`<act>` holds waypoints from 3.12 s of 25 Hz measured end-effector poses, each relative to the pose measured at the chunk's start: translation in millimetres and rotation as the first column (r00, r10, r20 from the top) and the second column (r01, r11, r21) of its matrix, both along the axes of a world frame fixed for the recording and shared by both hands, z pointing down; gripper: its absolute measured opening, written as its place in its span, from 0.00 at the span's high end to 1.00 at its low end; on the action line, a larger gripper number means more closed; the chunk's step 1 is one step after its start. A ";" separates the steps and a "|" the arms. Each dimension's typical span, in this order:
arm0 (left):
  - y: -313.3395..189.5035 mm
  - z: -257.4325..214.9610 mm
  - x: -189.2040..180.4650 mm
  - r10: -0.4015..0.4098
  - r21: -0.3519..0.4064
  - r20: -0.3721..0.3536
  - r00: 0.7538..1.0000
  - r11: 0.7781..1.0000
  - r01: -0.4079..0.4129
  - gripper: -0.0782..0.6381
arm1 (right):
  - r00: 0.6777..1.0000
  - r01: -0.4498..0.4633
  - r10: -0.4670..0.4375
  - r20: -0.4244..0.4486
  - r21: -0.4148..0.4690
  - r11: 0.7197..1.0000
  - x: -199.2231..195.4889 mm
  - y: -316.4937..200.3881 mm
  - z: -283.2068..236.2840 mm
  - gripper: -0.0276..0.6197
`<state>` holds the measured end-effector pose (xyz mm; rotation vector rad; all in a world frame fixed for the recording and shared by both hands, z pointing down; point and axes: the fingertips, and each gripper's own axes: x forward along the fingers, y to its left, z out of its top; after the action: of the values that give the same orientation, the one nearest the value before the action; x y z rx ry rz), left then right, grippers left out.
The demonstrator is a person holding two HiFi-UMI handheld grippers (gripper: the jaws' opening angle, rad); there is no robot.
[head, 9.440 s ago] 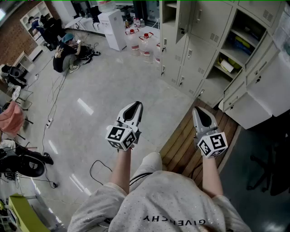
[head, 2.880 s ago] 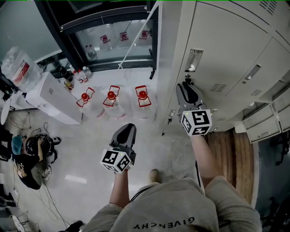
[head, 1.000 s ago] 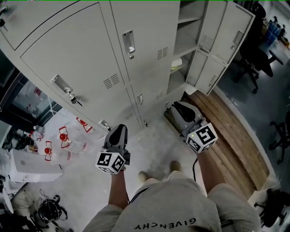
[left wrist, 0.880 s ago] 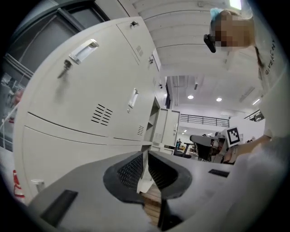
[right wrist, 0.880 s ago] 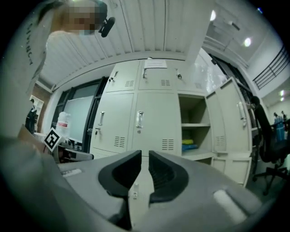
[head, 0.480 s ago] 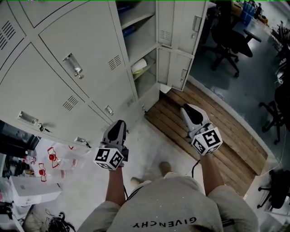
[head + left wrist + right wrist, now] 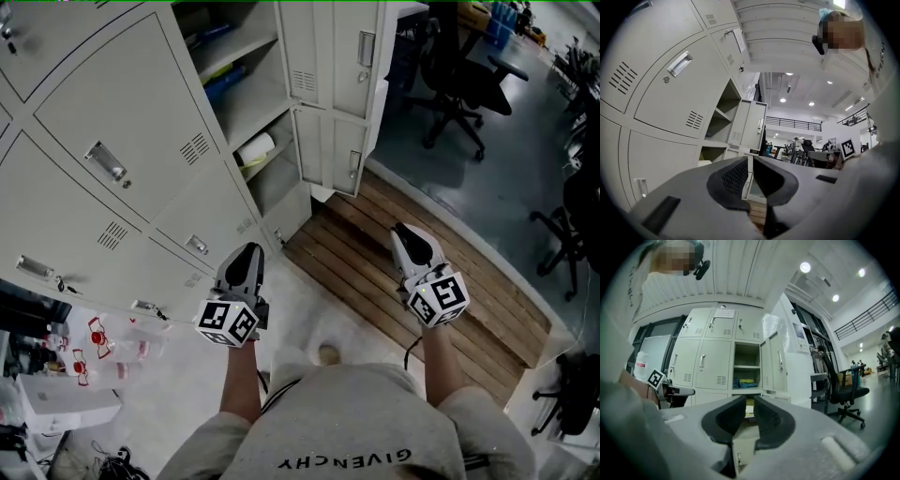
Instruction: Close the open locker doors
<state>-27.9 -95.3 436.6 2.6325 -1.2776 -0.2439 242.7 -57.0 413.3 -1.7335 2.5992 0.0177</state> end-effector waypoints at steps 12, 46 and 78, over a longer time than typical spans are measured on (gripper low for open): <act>-11.7 6.6 16.7 -0.002 -0.034 0.061 0.998 0.999 0.004 0.85 | 0.996 -0.002 0.005 0.094 -0.029 1.000 24.8 -40.6 15.3 0.87; -165.6 23.2 31.9 -0.056 -0.067 0.078 0.995 0.996 0.061 0.85 | 0.999 0.025 -0.026 0.024 0.028 0.999 55.9 -322.2 -35.1 0.62; -110.6 20.2 -29.8 -0.130 -0.050 0.057 0.990 0.990 0.133 0.85 | 0.994 0.110 -0.110 0.021 -0.012 0.994 -20.1 -279.5 -40.8 0.62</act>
<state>-57.7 -205.9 456.8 2.5295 -1.4561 -0.1567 222.6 -336.5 372.5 -1.5827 2.6818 -0.0180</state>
